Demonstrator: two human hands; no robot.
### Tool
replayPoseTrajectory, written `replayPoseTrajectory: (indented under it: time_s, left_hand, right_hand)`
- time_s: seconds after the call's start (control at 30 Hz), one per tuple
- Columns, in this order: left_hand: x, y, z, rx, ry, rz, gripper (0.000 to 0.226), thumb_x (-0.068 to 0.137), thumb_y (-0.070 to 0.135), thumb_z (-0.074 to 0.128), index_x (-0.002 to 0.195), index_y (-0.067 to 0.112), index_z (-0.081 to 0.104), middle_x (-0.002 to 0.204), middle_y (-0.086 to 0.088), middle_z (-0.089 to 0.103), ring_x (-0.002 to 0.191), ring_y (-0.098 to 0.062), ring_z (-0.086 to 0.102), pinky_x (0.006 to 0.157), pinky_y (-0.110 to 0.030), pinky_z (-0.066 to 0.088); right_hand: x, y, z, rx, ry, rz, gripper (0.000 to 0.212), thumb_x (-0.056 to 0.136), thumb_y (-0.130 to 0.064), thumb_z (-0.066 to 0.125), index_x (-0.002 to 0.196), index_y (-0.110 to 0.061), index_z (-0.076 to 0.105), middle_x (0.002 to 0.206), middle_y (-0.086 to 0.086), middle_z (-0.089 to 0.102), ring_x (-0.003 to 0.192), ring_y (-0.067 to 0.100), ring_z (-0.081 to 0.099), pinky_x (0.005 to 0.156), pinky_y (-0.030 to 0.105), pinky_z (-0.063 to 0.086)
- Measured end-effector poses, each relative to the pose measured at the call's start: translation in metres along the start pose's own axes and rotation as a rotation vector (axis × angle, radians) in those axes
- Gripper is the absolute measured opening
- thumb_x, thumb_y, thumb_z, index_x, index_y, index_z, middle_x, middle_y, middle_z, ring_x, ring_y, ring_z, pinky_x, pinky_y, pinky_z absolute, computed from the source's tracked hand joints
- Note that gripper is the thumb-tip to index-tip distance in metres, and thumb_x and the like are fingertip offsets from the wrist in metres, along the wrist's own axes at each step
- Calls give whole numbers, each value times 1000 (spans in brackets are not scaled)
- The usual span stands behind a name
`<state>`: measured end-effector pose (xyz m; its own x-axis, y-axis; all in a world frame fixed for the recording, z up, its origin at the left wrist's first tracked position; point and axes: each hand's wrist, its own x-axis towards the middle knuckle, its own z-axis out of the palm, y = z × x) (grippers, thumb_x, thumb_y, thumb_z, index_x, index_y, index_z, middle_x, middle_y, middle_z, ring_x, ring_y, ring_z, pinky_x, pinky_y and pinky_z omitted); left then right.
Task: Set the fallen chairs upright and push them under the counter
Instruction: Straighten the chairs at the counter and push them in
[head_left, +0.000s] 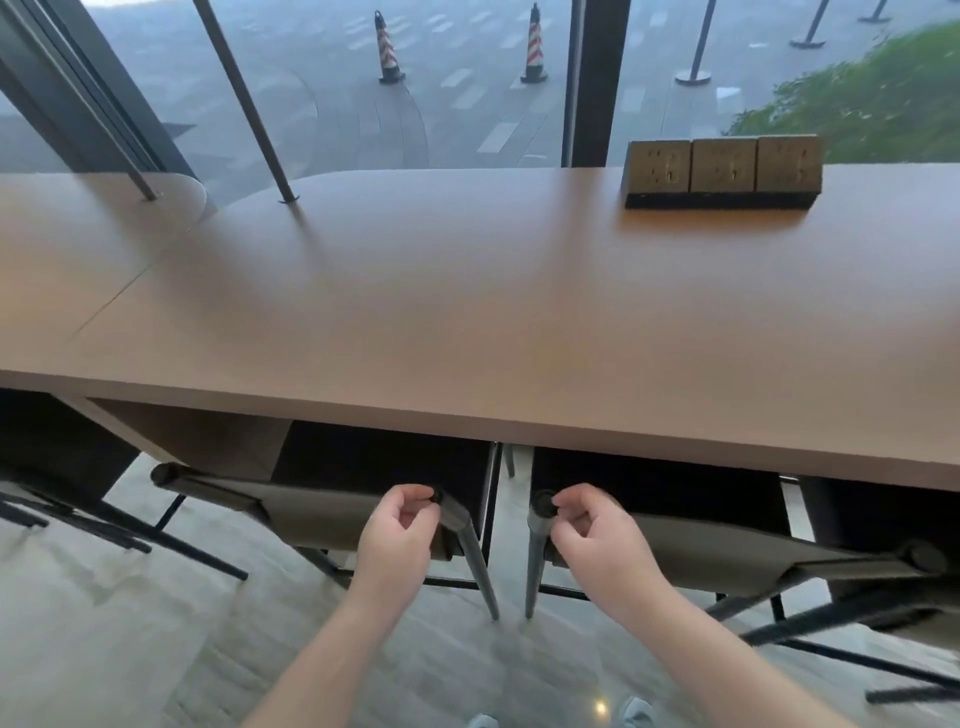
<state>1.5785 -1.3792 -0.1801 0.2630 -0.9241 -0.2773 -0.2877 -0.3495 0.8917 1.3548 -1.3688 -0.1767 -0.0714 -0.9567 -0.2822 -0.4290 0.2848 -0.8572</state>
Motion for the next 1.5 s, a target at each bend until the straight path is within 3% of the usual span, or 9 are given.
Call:
replayPoseTrajectory:
  time_s: [0.23,0.33,0.4,0.53,0.63,0.7,0.9,1.1,1.5]
  left_hand:
    - [26,-22,-7,383,-47,372,19,92,30,64,109,34,57,110,26,43,89,6,54,64,-11,43]
    - [32,-38,-17,473,-74,531,30,90,23,67,120,21,62,113,17,50,92,-1,56,74,-17,46]
    - [37,-45,-22,544,-84,682,34,85,14,74,118,13,66,110,7,59,87,-9,62,70,-20,50]
    - [47,-49,-27,655,-84,865,40,74,8,82,112,8,69,107,-4,65,74,-17,65,54,-20,47]
    - [52,-47,-26,736,-71,951,44,70,9,84,112,9,69,102,-6,67,77,-21,67,49,-25,50]
    - [54,-45,-26,765,-72,973,46,71,10,84,114,9,69,101,-6,68,76,-21,66,47,-27,50]
    - [59,-37,-25,810,-81,1002,42,68,10,88,107,9,72,97,-6,70,67,-21,64,46,-30,51]
    - [61,-30,-22,807,-58,1004,40,53,1,89,88,10,72,81,-3,66,59,-21,59,40,-33,47]
    - [59,-25,-20,808,-92,951,41,55,3,90,91,11,73,86,-3,68,64,-23,61,43,-30,48]
  right_hand:
    - [6,2,27,-331,117,-97,28,91,-16,61,118,-22,58,107,-19,40,67,12,57,57,18,49]
    - [3,8,38,-481,214,-219,36,85,-5,68,119,-12,61,114,-7,45,55,11,51,45,13,40]
    - [1,11,44,-552,269,-303,42,76,3,75,116,-5,64,113,5,52,54,11,47,48,8,34]
    - [4,14,50,-685,327,-346,48,70,7,78,115,-3,64,111,11,58,70,14,53,58,16,41]
    - [5,10,49,-793,368,-361,47,64,4,84,107,-3,67,102,12,62,70,23,60,46,23,48]
    - [6,6,49,-901,388,-371,53,55,-1,89,104,-5,69,97,11,64,71,25,61,38,27,46]
    - [9,7,43,-1031,379,-444,62,46,-5,93,104,-6,71,95,10,66,75,29,61,53,35,51]
    - [12,6,39,-1003,321,-435,66,40,-5,94,102,-6,72,92,9,66,72,25,62,43,25,42]
    - [16,7,36,-931,333,-463,59,41,-5,93,96,-7,72,87,7,65,69,22,63,43,24,44]
